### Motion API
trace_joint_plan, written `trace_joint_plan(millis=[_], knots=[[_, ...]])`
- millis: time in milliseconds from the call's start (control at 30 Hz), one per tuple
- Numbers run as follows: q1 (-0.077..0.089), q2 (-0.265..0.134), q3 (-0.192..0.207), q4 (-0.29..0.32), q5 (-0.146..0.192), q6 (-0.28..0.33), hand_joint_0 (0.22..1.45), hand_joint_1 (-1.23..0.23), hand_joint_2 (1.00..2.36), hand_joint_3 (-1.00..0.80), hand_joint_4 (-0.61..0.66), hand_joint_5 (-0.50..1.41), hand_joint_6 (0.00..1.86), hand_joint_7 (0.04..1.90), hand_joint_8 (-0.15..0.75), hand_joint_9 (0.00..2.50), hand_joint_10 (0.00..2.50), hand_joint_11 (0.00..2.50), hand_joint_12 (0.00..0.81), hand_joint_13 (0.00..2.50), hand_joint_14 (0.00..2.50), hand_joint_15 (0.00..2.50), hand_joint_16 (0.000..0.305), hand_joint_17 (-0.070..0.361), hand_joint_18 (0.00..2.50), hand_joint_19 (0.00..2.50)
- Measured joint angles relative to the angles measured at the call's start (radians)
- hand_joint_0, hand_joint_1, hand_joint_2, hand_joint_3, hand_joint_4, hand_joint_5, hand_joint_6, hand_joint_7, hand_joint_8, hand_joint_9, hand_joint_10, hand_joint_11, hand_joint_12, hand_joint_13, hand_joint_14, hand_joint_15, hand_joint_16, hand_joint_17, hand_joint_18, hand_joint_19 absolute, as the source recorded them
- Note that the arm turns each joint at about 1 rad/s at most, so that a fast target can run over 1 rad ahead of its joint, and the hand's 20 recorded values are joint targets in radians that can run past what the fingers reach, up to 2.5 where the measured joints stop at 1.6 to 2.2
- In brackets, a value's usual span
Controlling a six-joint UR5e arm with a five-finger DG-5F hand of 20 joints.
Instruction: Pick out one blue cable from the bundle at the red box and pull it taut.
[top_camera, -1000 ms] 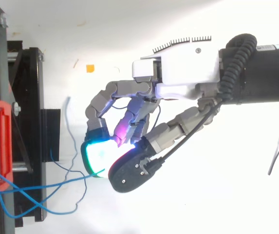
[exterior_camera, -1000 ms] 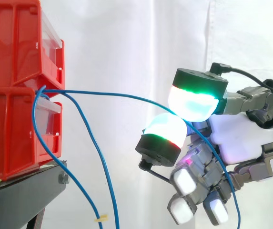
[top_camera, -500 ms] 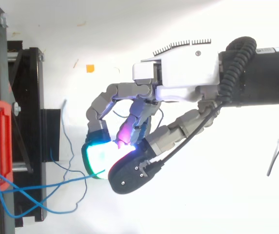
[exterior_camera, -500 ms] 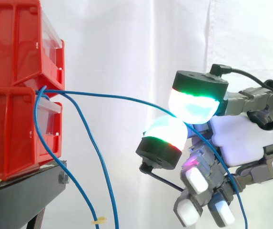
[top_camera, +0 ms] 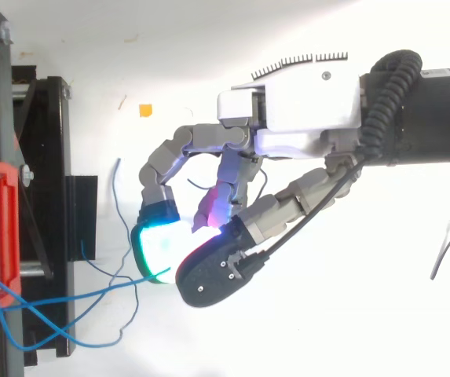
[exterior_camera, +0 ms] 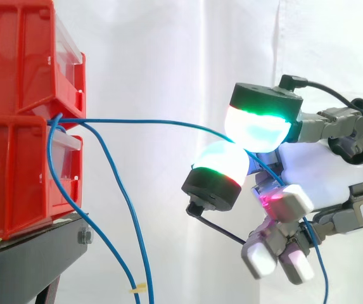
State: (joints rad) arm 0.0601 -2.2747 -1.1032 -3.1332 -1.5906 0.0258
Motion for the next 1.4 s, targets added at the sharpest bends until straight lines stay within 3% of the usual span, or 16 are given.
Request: trace_joint_plan(millis=[400,633,800,1100,1267,1400], knots=[[0.006,0.0,-0.019,0.011,-0.002,0.018,0.6,-0.81,1.01,-0.04,-0.19,-0.05,0.87,1.13,0.343,1.44,0.02,0.68,0.349,1.08,0.01,0.44,0.053,0.119,1.09,0.38],[0.007,0.0,-0.089,0.107,-0.004,0.024,0.6,-0.81,1.01,-0.04,-0.19,-0.05,0.86,1.13,0.344,1.45,0.02,0.69,0.349,1.1,0.02,0.47,0.053,0.119,1.1,0.39],[0.007,0.0,-0.106,0.156,-0.005,0.027,0.61,-0.81,1.01,-0.04,-0.19,-0.05,0.86,1.13,0.346,1.44,0.02,0.68,0.349,1.1,0.01,0.47,0.053,0.118,1.1,0.39],[0.0,0.002,-0.108,0.151,-0.06,0.027,0.6,-0.81,1.01,-0.04,-0.19,-0.05,0.87,1.12,0.341,1.43,0.02,0.68,0.353,1.09,0.02,0.46,0.053,0.119,1.09,0.38],[-0.01,0.031,-0.119,0.137,-0.104,0.028,0.61,-0.81,1.01,-0.04,-0.19,-0.05,0.87,1.12,0.341,1.43,0.02,0.67,0.353,1.08,0.01,0.45,0.053,0.119,1.08,0.38],[-0.013,0.075,-0.172,0.144,-0.091,0.031,0.61,-0.81,1.01,-0.04,-0.19,-0.05,0.87,1.12,0.344,1.43,0.02,0.67,0.355,1.08,0.01,0.44,0.053,0.118,1.08,0.38]])
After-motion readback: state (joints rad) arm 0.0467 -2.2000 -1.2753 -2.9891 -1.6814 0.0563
